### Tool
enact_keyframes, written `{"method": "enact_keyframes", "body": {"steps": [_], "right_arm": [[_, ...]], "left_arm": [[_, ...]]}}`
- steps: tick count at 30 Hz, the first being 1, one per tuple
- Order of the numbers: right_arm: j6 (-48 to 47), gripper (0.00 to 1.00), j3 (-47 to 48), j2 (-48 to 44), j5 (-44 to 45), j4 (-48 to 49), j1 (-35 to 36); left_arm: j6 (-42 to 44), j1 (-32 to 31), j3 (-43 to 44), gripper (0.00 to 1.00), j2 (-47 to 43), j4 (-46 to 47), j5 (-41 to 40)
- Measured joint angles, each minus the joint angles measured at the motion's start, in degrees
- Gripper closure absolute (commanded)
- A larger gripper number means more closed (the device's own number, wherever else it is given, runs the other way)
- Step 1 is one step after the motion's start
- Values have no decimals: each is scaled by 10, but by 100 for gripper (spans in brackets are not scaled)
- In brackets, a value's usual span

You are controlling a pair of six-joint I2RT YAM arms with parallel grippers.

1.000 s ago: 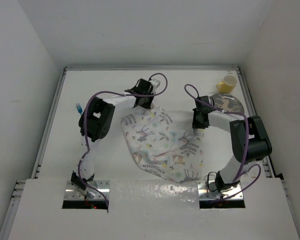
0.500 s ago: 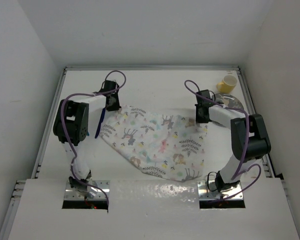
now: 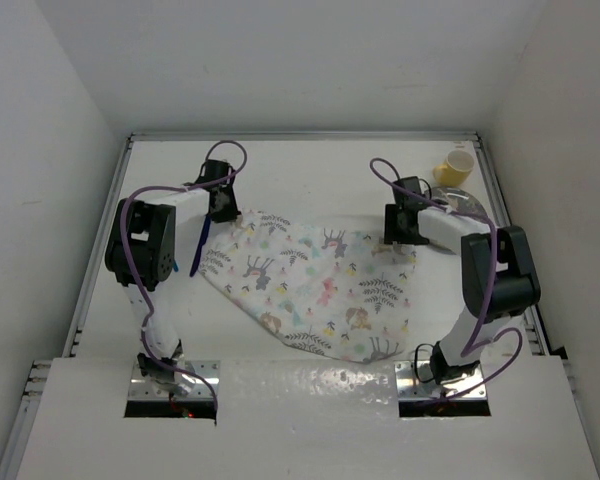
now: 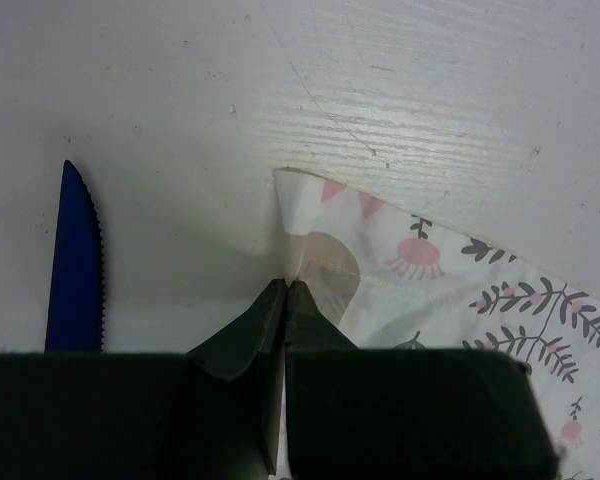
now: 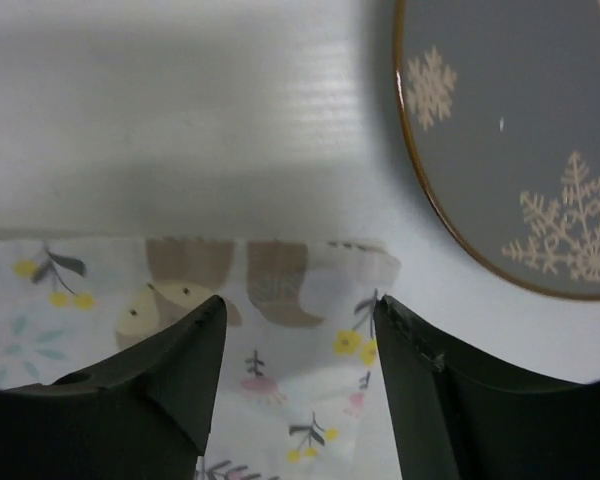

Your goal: Set the dinner table for one person

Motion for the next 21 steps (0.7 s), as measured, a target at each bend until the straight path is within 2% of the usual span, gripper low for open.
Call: {"method": "enact_keyframes", "body": {"steps": [9, 14, 18, 20, 21], "right_arm": [[-4, 35, -74, -26, -68, 9, -99], [-24, 39, -76, -24, -118, 17, -109], [-43, 50, -71, -16, -136, 17, -108], [-49, 61, -62, -9, -140, 17, -109], [-51, 70, -56, -3, -143, 18, -109]], "left_arm": [[0, 0, 0, 100, 0, -4, 0], [0, 0, 0, 100, 0, -4, 2], [0, 0, 0, 100, 0, -3, 1], [0, 1, 0, 100, 0, -3, 1], [0, 1, 0, 100, 0, -3, 1]]}}
